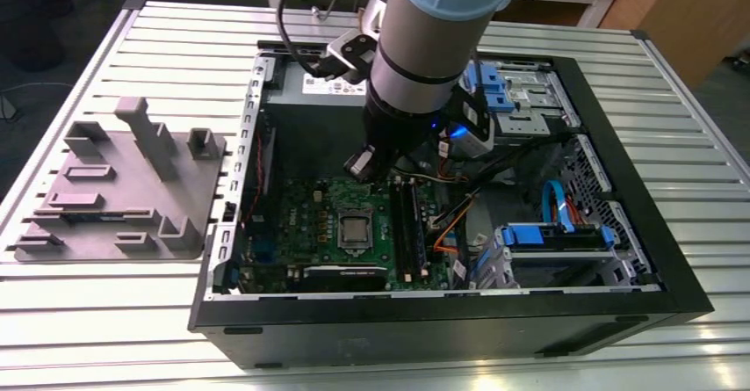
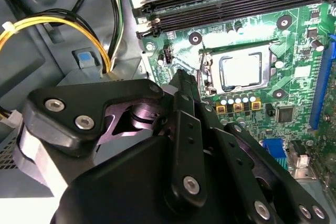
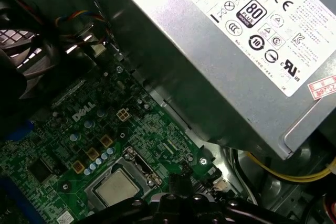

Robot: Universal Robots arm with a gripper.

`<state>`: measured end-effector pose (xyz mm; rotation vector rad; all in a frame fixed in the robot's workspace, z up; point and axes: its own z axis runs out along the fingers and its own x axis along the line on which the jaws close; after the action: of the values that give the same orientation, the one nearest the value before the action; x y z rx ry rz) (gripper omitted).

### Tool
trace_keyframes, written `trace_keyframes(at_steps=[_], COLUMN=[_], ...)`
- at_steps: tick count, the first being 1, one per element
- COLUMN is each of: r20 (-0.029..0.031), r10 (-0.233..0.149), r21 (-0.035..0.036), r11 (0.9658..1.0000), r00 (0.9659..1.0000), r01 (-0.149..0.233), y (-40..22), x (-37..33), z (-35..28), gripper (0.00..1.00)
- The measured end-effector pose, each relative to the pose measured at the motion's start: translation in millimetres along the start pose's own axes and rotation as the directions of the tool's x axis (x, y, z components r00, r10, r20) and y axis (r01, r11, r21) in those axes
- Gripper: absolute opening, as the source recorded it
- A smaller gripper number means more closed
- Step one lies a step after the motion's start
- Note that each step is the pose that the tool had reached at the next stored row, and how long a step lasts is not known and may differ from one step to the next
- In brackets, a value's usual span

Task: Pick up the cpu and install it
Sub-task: 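Install the first cpu locking lever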

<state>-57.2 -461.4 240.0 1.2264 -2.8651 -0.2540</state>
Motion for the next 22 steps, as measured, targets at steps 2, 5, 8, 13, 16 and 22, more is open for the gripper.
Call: trace_keyframes(at_steps=[2,5,8,13,16,22], r20=[0.0037,0.0093,0.014,0.0183,0.0184,0.0173], r10=[0.022,0.058,0.087,0.115,0.115,0.116], r21=[0.001,0.0026,0.0037,0.0047,0.0047,0.0063], r11=[0.9998,0.9983,0.9962,0.9934,0.9934,0.9932], r00=[0.9998,0.9983,0.9961,0.9932,0.9932,0.9931], r01=[-0.022,-0.058,-0.087,-0.115,-0.115,-0.116], y=[-0.1,-0.3,-0.5,-0.8,-0.8,-0.4], x=[-0.1,0.1,0.2,1.2,1.2,7.2], z=[0.5,1.8,3.4,5.7,5.8,6.2], gripper=[0.1,0.1,0.1,0.1,0.1,0.1])
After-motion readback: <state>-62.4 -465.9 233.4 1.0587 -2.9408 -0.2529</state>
